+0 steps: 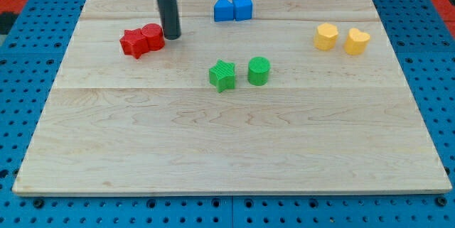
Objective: Move the green star parallel to the bottom of the red star
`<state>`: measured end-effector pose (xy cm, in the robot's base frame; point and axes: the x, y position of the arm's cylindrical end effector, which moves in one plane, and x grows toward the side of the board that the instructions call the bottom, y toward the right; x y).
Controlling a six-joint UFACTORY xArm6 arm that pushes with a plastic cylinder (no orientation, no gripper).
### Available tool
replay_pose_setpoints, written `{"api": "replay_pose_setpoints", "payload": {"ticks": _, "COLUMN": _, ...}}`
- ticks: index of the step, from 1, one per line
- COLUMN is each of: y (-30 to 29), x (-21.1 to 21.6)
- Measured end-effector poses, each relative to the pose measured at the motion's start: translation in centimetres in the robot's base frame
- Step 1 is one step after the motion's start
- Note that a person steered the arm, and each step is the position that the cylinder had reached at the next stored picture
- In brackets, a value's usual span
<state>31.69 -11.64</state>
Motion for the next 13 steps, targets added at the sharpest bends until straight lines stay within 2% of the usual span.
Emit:
{"api": "replay_pose_setpoints", "payload": {"ticks": 1, "y": -2.5, "x": 0.0}}
{"api": "replay_pose_setpoints", "payload": {"ticks": 2, "y": -3.2, "x": 1.8}}
{"api": "replay_pose_setpoints", "payload": {"ticks": 5, "y": 5.7, "x": 9.7}}
{"api": "replay_pose_setpoints", "payload": {"ticks": 7, "y": 10.1, "x": 9.9}}
{"api": "replay_pose_setpoints", "payload": {"ticks": 10, "y": 10.1, "x": 9.6}}
{"api": "replay_pose_setpoints", "payload": {"ticks": 11, "y": 10.1, "x": 6.7}}
{"api": "replay_pose_setpoints", "payload": {"ticks": 12, "y": 12.8, "x": 4.3}}
{"api": "replay_pose_setpoints", "payload": {"ticks": 13, "y": 19.8, "x": 5.0}}
